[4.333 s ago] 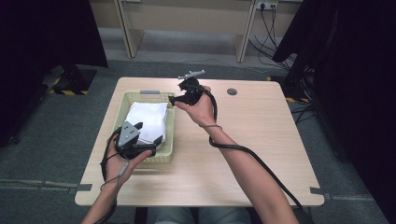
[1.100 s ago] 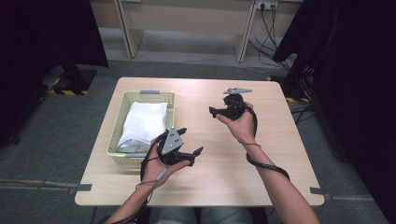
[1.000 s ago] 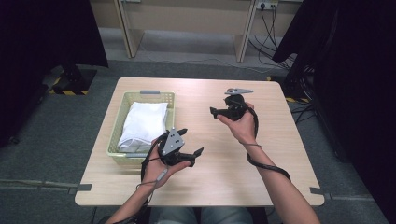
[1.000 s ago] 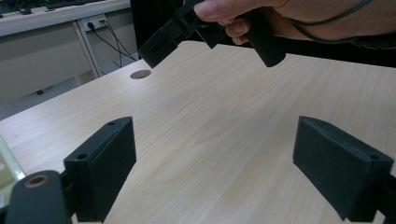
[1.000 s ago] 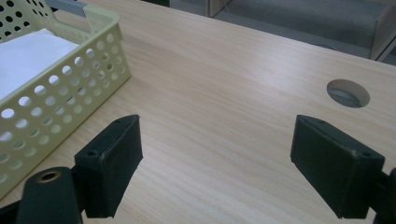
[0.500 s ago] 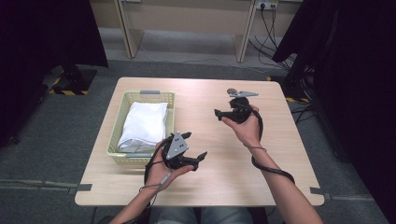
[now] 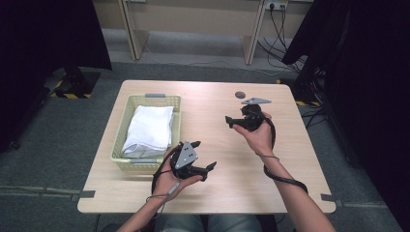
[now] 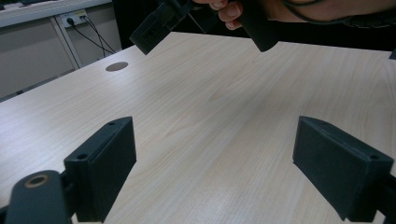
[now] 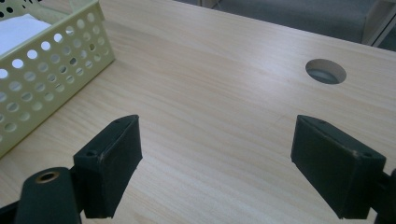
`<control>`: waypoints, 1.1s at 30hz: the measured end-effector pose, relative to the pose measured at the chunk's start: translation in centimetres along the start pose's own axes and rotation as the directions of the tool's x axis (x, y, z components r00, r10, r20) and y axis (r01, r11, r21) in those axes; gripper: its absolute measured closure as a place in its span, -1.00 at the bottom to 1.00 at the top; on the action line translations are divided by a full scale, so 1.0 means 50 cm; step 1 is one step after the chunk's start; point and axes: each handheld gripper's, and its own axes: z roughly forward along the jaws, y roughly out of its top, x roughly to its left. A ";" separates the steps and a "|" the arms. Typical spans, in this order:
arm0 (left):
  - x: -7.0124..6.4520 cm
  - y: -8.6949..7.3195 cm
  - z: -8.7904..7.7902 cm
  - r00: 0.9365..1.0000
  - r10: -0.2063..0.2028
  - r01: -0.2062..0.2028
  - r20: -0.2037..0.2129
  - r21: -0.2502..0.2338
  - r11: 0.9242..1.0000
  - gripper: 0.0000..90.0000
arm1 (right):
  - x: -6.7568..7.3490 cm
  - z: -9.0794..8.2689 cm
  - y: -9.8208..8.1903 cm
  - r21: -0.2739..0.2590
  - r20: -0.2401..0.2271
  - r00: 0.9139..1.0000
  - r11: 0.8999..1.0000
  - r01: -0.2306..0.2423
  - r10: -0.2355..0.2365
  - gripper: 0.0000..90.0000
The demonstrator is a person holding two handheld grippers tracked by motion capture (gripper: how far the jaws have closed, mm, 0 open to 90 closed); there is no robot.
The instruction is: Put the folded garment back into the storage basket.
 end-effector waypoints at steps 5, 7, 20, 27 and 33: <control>-0.005 -0.008 0.004 1.000 0.007 -0.007 0.007 0.005 1.000 -0.72 | -0.006 -0.002 -0.010 0.004 0.004 1.000 1.000 -0.003 0.002 -0.63; -0.006 -0.009 0.005 1.000 0.010 -0.010 0.009 0.006 1.000 -0.72 | -0.007 -0.002 -0.012 0.005 0.004 1.000 1.000 -0.002 0.002 -0.63; -0.017 -0.027 0.014 1.000 0.019 -0.019 0.020 0.009 1.000 -0.72 | -0.026 -0.015 -0.036 0.001 0.015 1.000 1.000 -0.018 0.018 -0.64; -0.022 -0.034 0.016 1.000 0.023 -0.023 0.021 0.012 1.000 -0.72 | -0.033 -0.020 -0.050 0.001 0.020 0.999 1.000 -0.027 0.027 -0.65; -0.024 -0.039 0.018 0.999 0.027 -0.027 0.021 0.013 1.000 -0.72 | -0.040 -0.026 -0.063 -0.002 0.027 0.999 1.000 -0.023 0.023 -0.66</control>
